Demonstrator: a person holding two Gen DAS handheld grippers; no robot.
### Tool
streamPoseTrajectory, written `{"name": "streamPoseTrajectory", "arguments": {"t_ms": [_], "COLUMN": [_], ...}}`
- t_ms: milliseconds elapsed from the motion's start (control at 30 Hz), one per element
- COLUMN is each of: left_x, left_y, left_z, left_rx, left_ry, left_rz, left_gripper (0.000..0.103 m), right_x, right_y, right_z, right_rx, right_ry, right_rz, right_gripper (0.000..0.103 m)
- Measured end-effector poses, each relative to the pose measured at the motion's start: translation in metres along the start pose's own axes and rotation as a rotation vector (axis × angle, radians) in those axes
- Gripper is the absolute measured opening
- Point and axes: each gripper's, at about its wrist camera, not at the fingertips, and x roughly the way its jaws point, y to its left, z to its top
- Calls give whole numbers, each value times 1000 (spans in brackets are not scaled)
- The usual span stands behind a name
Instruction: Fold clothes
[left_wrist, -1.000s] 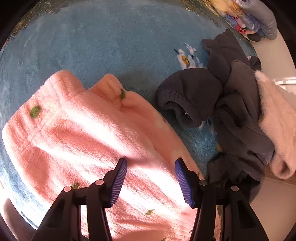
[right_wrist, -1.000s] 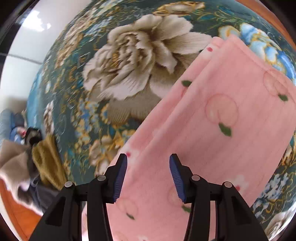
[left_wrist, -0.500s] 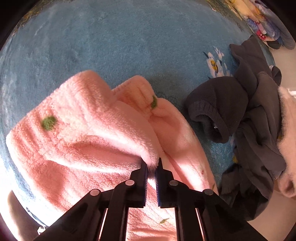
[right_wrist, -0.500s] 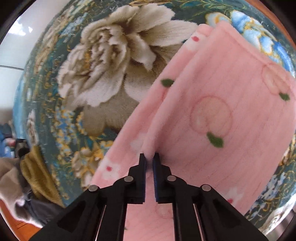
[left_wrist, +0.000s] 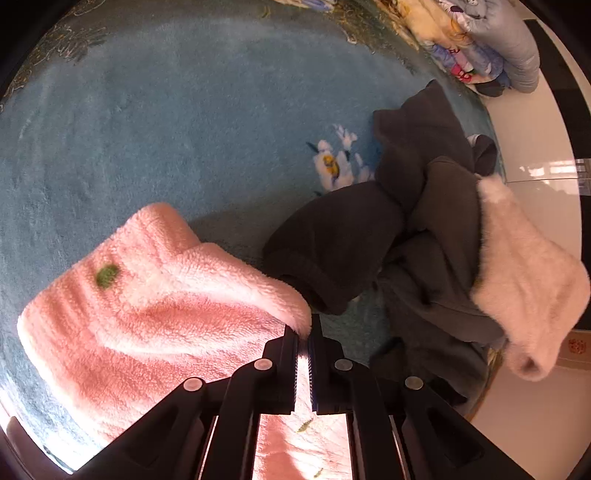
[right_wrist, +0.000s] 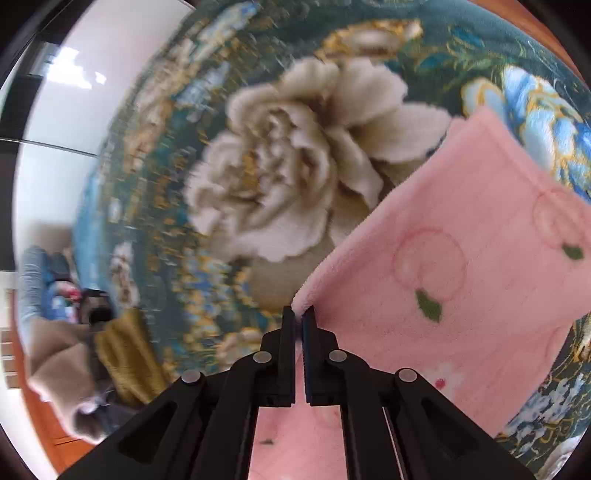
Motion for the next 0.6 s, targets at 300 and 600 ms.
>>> {"name": "streamPoseTrajectory", "arguments": {"t_ms": [300,600], "left_x": [-9,-50], "left_y": [-1,-33], "left_z": [-6,-92], "left_rx": [88,287], "left_ry": [-33,-84], "left_rz": [-37,-80], "left_gripper": [40,56], "right_x": [15,-68], "right_y": [-13,-34], "right_z": [-4,0], "right_rx": [0,-146], "right_ry": [6,-144], "right_rz": [43,207], "right_gripper": [7,30]}}
